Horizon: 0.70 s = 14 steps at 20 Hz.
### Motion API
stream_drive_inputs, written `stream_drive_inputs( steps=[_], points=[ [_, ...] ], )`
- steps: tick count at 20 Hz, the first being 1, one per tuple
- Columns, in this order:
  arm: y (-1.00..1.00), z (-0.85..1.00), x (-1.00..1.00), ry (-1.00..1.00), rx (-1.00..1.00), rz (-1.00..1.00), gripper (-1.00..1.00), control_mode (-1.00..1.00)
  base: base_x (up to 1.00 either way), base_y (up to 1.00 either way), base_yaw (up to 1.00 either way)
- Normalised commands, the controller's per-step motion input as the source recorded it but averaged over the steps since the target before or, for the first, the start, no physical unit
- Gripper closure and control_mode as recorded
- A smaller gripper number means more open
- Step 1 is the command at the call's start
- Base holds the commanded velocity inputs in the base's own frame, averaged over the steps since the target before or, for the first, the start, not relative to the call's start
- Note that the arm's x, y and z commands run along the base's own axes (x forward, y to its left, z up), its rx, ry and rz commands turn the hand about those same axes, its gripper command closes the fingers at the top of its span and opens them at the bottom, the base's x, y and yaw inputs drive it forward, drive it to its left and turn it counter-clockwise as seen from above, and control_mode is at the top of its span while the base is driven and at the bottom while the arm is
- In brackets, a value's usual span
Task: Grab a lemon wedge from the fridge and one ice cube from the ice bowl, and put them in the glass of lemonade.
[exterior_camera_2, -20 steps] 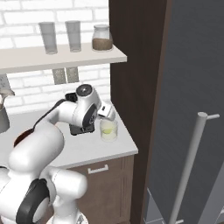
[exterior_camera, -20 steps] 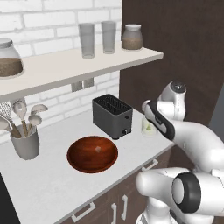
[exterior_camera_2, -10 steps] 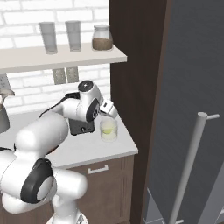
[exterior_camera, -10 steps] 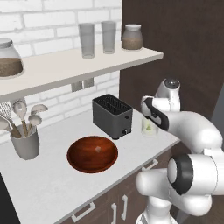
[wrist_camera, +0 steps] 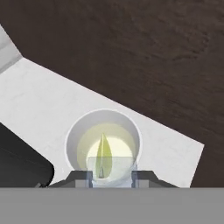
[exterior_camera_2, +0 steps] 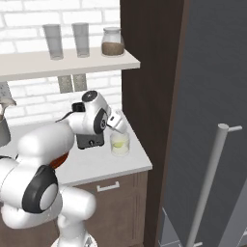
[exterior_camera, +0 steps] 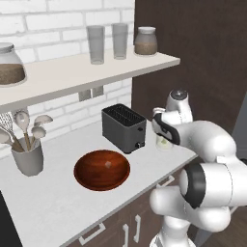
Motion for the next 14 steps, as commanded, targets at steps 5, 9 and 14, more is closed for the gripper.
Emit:
stream_drive_inputs(
  steps=[5, 9, 14],
  points=[
    [0.05, -0.29, 0.0, 0.01, 0.0, -0.04, 1.0, -1.0, 0.0, 0.0, 0.0],
    [0.31, 0.09, 0.09, 0.0, 0.0, 0.0, 1.0, -1.0, 0.0, 0.0, 0.0],
    [0.07, 0.0, 0.34, 0.03, 0.0, 0.0, 1.0, -1.0, 0.0, 0.0, 0.0]
  ],
)
